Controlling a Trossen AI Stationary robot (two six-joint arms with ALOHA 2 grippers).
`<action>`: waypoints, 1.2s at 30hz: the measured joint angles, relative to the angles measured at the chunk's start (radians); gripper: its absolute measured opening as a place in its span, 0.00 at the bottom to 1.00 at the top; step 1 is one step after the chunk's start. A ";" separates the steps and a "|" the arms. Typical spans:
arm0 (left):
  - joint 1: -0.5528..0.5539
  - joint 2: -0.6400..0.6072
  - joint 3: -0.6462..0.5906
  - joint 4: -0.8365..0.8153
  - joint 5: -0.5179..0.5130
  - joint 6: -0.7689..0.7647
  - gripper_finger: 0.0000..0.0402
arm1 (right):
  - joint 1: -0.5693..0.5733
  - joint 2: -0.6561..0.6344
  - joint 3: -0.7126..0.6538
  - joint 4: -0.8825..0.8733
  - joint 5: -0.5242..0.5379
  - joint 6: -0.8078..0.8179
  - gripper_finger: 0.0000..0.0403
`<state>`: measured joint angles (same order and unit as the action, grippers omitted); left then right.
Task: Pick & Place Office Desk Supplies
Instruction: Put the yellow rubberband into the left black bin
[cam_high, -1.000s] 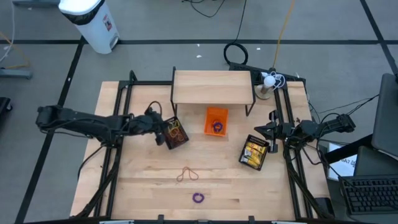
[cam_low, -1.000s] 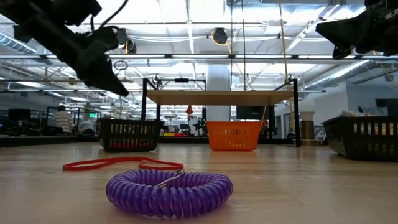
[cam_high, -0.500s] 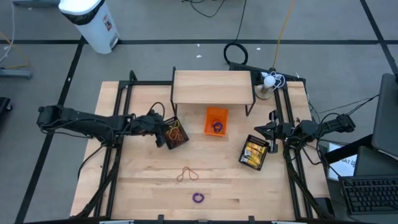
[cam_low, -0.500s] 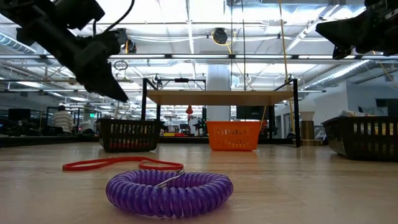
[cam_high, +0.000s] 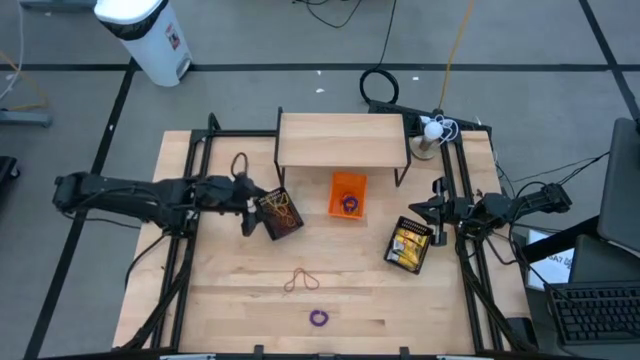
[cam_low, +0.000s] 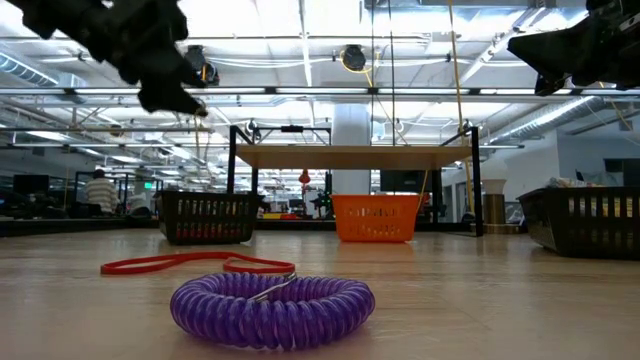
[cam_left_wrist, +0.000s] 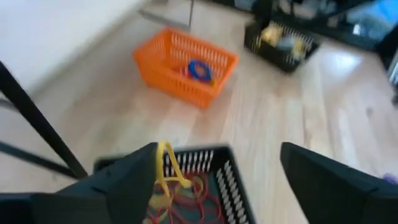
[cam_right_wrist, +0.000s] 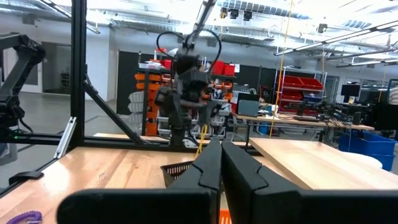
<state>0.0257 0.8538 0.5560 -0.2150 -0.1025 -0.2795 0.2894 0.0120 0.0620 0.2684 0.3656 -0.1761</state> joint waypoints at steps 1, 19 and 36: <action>0.000 -0.013 0.008 0.000 -0.014 -0.004 0.87 | 0.000 0.000 0.000 0.000 0.000 0.000 0.01; -0.002 0.227 -0.046 -0.071 -0.070 -0.017 0.95 | 0.000 0.000 0.000 0.000 0.000 0.007 0.01; -0.052 0.267 -0.015 -0.064 -0.136 0.089 0.94 | 0.000 0.000 0.000 0.003 0.000 0.006 0.01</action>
<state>-0.0259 1.1204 0.5407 -0.2794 -0.2387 -0.1907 0.2893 0.0116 0.0623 0.2714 0.3653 -0.1696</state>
